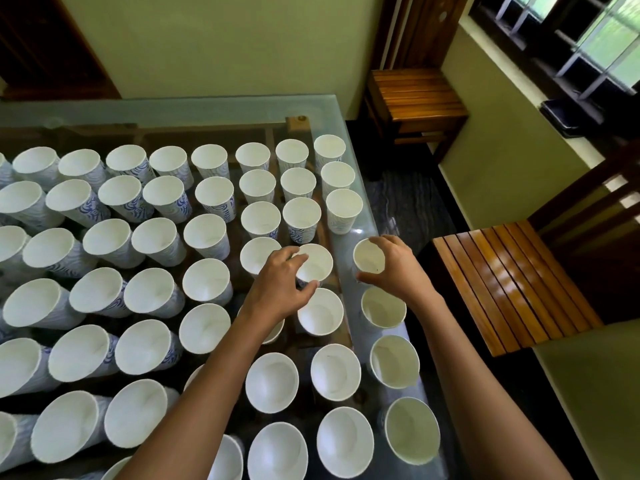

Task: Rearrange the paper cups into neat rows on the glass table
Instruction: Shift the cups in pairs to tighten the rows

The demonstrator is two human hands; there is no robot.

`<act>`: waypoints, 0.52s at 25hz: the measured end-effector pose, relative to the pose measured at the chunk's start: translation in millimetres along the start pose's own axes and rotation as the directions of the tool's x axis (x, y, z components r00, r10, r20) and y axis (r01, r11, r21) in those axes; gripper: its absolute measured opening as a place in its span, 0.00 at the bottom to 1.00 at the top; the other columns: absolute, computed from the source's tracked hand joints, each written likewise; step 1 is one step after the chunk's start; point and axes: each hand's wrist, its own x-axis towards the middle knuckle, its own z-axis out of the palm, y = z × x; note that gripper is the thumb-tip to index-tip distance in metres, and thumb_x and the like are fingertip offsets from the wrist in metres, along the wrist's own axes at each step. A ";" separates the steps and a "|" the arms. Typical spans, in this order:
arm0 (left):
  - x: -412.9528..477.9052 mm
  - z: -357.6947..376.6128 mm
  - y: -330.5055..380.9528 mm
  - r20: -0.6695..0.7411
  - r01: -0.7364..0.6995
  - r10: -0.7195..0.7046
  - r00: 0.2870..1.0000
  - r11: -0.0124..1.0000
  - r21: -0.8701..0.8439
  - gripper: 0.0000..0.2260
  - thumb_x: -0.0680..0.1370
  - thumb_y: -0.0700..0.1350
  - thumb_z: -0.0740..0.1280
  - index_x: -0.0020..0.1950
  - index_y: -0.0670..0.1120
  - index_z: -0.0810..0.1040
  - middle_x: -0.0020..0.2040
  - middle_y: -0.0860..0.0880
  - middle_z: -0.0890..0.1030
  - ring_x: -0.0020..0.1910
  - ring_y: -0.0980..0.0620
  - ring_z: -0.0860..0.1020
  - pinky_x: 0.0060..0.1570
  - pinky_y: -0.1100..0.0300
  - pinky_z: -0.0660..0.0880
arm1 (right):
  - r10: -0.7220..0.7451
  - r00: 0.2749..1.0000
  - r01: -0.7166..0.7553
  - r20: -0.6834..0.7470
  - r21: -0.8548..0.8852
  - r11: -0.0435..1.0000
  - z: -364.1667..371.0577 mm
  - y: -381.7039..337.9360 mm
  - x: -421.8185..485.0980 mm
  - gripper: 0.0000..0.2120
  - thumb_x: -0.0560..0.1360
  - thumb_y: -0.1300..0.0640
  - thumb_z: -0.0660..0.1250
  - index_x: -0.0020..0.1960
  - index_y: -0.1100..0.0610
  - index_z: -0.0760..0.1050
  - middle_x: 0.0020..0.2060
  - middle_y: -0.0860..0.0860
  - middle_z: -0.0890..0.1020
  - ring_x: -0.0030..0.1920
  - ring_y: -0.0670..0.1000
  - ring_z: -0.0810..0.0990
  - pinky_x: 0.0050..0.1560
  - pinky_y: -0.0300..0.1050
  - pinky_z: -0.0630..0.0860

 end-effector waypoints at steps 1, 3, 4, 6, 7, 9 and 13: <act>0.4 0.9 -0.1 0.004 0.003 -0.003 1.000 1.000 0.003 0.25 0.72 0.51 0.70 0.66 0.44 0.71 0.68 0.45 0.70 0.66 0.47 0.68 0.63 0.52 0.68 | 0.000 1.000 0.000 -0.005 0.012 1.000 2.4 -0.7 1.0 0.34 0.66 0.49 0.75 0.68 0.55 0.66 0.66 0.55 0.69 0.64 0.55 0.69 0.62 0.48 0.69; 0.9 2.0 -1.2 0.013 0.008 -0.008 1.000 1.000 0.008 0.25 0.72 0.51 0.70 0.66 0.44 0.71 0.68 0.45 0.70 0.66 0.47 0.68 0.63 0.52 0.68 | 0.005 1.000 -0.004 -0.026 0.043 0.999 5.2 -1.6 2.8 0.33 0.67 0.51 0.74 0.68 0.55 0.66 0.66 0.55 0.69 0.63 0.55 0.69 0.60 0.47 0.69; 0.8 2.3 -2.0 0.017 0.010 -0.010 1.000 1.000 0.010 0.25 0.72 0.51 0.70 0.66 0.44 0.71 0.68 0.45 0.70 0.66 0.47 0.67 0.63 0.52 0.68 | 0.008 0.999 -0.006 -0.034 0.054 0.999 5.9 -2.1 3.7 0.33 0.67 0.51 0.74 0.68 0.55 0.66 0.66 0.55 0.69 0.63 0.56 0.69 0.60 0.47 0.69; 0.2 2.2 -2.9 0.020 0.008 -0.009 1.000 1.000 0.013 0.24 0.73 0.50 0.69 0.66 0.44 0.72 0.67 0.44 0.71 0.66 0.47 0.68 0.63 0.53 0.68 | 0.009 0.999 -0.007 -0.032 0.058 0.998 5.9 -2.9 4.5 0.33 0.67 0.51 0.74 0.68 0.56 0.65 0.66 0.55 0.69 0.63 0.56 0.69 0.61 0.47 0.69; 0.0 1.7 -3.3 0.014 0.006 -0.006 1.000 1.000 0.011 0.24 0.72 0.50 0.70 0.66 0.44 0.72 0.67 0.44 0.71 0.65 0.47 0.68 0.63 0.53 0.68 | 0.005 1.000 -0.003 -0.023 0.050 0.999 5.3 -3.0 4.2 0.34 0.67 0.51 0.74 0.69 0.55 0.65 0.67 0.55 0.68 0.64 0.56 0.69 0.61 0.48 0.69; -0.6 -2.2 -5.3 -0.013 0.010 -0.010 1.000 1.000 0.002 0.23 0.72 0.50 0.70 0.65 0.43 0.73 0.66 0.44 0.72 0.65 0.47 0.68 0.62 0.53 0.69 | -0.010 1.000 0.011 -0.011 0.014 1.000 3.5 -3.7 2.8 0.36 0.67 0.50 0.75 0.70 0.55 0.63 0.68 0.55 0.66 0.66 0.56 0.66 0.64 0.51 0.69; -5.4 -21.0 -22.4 -0.084 0.059 -0.059 0.995 0.998 -0.001 0.22 0.72 0.48 0.70 0.64 0.43 0.74 0.66 0.43 0.73 0.65 0.45 0.69 0.61 0.50 0.70 | -0.135 0.990 0.134 -0.044 -0.013 0.991 3.9 -27.7 2.7 0.36 0.67 0.51 0.74 0.70 0.56 0.63 0.68 0.57 0.65 0.68 0.57 0.63 0.65 0.49 0.65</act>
